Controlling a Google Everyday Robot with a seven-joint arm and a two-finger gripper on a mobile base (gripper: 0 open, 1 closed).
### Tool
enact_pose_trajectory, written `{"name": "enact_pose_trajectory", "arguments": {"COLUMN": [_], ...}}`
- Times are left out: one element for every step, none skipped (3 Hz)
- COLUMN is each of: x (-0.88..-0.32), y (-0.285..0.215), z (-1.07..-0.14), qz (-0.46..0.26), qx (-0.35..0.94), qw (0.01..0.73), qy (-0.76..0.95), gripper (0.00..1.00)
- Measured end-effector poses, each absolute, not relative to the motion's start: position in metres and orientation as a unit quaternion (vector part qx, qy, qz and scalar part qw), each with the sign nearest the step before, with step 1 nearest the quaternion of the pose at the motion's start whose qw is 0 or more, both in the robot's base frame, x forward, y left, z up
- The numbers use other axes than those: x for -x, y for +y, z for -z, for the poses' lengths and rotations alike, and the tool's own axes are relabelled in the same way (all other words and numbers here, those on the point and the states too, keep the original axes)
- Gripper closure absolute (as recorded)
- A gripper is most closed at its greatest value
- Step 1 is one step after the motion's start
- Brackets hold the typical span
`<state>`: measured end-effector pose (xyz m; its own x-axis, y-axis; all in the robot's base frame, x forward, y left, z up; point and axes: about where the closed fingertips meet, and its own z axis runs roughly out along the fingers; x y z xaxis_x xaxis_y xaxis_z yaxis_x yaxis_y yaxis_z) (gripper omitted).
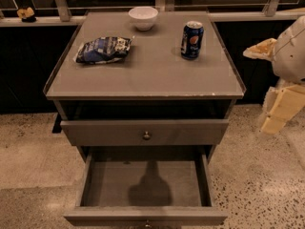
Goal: Place blue chip bag into middle drawer
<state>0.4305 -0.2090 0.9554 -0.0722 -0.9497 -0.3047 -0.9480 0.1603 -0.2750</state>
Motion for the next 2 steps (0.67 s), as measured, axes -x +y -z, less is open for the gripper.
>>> {"name": "enact_pose_trajectory", "arguments": {"x": [-0.4305, -0.4364], "y": [-0.2090, -0.2024], "z": [-0.9554, -0.9578], "qz": [0.002, 0.013], "qx": [0.648, 0.656], "qw": [0.210, 0.202], "qy": [0.732, 0.727], "gripper": [0.00, 0.00]}}
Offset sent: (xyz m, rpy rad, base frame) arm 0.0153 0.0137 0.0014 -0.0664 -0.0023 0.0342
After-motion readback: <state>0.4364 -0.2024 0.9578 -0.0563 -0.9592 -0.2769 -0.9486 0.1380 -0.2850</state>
